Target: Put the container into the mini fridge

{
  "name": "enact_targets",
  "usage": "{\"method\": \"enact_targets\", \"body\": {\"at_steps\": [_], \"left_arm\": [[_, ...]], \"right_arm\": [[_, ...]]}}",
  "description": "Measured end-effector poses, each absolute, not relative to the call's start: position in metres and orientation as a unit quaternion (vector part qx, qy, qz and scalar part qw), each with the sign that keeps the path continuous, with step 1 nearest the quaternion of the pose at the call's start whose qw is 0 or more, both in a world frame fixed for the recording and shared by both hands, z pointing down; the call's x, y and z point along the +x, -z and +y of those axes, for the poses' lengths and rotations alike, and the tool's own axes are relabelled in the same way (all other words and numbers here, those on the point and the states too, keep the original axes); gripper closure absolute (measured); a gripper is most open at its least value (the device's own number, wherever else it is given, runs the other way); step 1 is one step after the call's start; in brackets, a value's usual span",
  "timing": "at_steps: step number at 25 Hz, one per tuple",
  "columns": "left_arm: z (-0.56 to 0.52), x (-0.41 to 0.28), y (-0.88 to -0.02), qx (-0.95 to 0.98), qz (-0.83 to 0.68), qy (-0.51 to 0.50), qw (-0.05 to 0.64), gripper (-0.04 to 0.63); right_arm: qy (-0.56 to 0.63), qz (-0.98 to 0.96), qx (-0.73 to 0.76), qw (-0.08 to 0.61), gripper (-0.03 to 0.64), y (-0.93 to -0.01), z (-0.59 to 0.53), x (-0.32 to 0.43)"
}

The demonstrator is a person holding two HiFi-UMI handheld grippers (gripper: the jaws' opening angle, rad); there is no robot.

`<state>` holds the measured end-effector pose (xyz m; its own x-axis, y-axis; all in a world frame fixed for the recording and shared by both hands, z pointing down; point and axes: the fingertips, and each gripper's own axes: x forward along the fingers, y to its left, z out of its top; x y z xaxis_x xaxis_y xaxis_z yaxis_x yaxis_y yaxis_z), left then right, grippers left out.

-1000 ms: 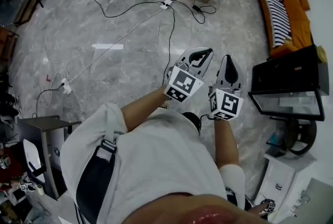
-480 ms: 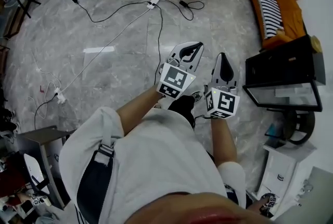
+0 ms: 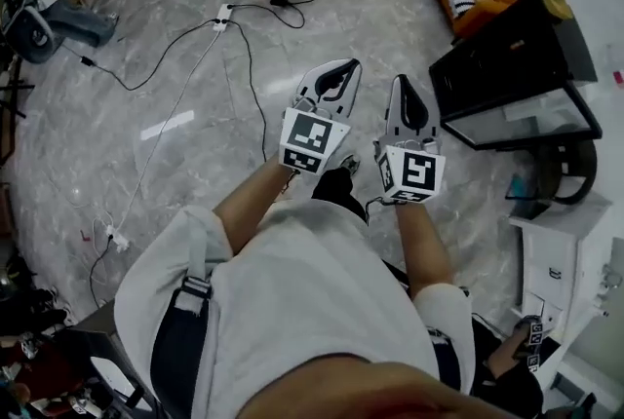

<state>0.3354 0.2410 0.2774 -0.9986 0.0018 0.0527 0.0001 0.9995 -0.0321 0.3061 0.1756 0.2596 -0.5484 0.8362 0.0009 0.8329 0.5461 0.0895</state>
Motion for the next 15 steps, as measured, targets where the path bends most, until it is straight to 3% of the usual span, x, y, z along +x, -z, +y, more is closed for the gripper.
{"method": "enact_targets", "body": {"at_steps": [5, 15], "left_arm": [[0.200, 0.239, -0.282, 0.023, -0.999, -0.020, 0.033, 0.583], [0.179, 0.114, -0.292, 0.047, -0.998, -0.010, 0.046, 0.583]], "right_arm": [[-0.042, 0.886, 0.462, 0.014, 0.578, -0.263, 0.136, 0.212], [-0.052, 0.897, 0.439, -0.001, 0.578, -0.275, 0.110, 0.088]]}}
